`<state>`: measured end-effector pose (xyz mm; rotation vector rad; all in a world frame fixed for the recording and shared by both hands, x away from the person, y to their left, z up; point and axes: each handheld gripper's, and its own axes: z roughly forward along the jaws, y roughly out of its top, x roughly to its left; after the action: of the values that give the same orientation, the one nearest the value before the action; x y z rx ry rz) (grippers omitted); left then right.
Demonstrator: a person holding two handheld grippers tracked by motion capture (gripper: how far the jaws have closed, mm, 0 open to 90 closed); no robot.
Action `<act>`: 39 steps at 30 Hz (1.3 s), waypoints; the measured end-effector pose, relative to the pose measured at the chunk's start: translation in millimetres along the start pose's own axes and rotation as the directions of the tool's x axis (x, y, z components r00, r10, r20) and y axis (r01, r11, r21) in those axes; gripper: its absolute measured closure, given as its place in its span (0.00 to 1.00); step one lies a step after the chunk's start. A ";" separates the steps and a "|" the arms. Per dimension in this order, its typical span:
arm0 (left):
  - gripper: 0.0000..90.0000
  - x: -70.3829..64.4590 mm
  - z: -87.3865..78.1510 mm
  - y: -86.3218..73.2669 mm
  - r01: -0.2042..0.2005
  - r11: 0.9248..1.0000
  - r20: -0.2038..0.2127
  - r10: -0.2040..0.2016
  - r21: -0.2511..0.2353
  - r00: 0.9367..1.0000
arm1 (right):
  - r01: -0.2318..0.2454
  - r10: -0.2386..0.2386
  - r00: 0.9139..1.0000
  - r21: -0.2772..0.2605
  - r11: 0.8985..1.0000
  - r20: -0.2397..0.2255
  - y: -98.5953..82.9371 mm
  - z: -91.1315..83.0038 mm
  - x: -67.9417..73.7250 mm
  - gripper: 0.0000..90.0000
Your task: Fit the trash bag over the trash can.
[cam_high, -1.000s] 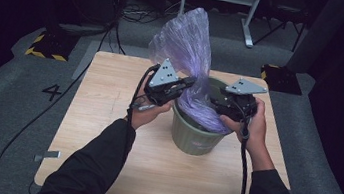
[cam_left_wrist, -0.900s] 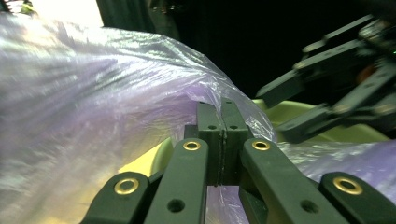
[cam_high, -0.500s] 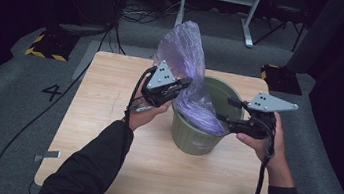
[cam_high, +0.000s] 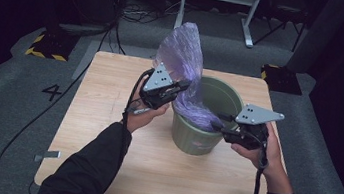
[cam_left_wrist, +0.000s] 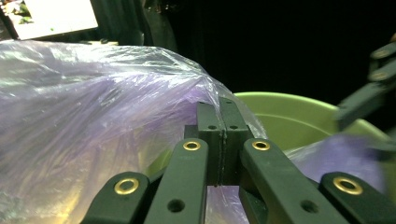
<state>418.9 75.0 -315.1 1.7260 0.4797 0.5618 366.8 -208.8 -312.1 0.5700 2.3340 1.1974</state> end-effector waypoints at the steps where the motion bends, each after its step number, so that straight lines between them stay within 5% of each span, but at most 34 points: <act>1: 1.00 -0.7 -0.1 0.4 0.001 1.000 0.006 -0.001 -0.004 1.000 | -0.005 0.005 1.000 0.008 1.000 0.023 -0.2 1.5 -1.7 0.74; 5: 1.00 -7.2 2.4 1.3 -0.015 1.000 0.038 0.015 -0.004 0.999 | -0.057 0.051 0.989 0.040 0.998 0.141 -0.7 10.6 -13.4 0.64; 7: 0.99 -11.4 3.3 1.0 -0.023 1.000 0.047 0.024 -0.004 0.999 | -0.101 0.094 0.984 0.039 0.994 0.153 -1.8 13.3 -18.8 0.60; 15: 0.99 -27.4 2.8 -0.8 -0.045 0.999 0.083 0.045 -0.009 0.996 | -0.110 0.111 0.994 -0.055 0.992 0.021 0.6 1.7 -10.1 0.47; 22: 0.99 -44.7 2.8 -5.8 -0.090 0.996 0.113 0.090 -0.004 0.990 | -0.080 0.082 0.997 -0.108 0.991 0.012 13.8 -2.9 1.0 0.42; 28: 0.99 -56.8 2.7 -12.8 -0.119 0.993 0.136 0.117 0.003 0.984 | -0.146 0.155 0.987 -0.162 0.976 0.041 19.6 -4.6 -7.7 0.35; 33: 0.99 -63.4 3.3 -19.2 -0.134 0.991 0.137 0.131 0.008 0.982 | -0.234 0.248 0.968 -0.236 0.943 0.031 22.2 0.3 -15.5 0.28; 35: 0.99 -64.8 3.6 -20.6 -0.136 0.991 0.144 0.134 0.007 0.981 | -0.254 0.272 0.961 -0.228 0.940 0.049 23.7 6.7 -17.1 0.27; 37: 0.99 -66.6 3.9 -21.8 -0.144 0.989 0.140 0.141 0.013 0.980 | -0.260 0.278 0.959 -0.221 0.940 0.049 24.7 10.9 -17.2 0.31; 39: 0.99 -67.1 4.2 -22.9 -0.149 0.989 0.139 0.146 0.013 0.979 | -0.253 0.272 0.960 -0.221 0.942 0.060 25.6 14.1 -15.6 0.46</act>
<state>367.4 37.1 -345.8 1.8188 0.2620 0.5396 391.3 -194.5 -295.1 0.8602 2.0676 1.4850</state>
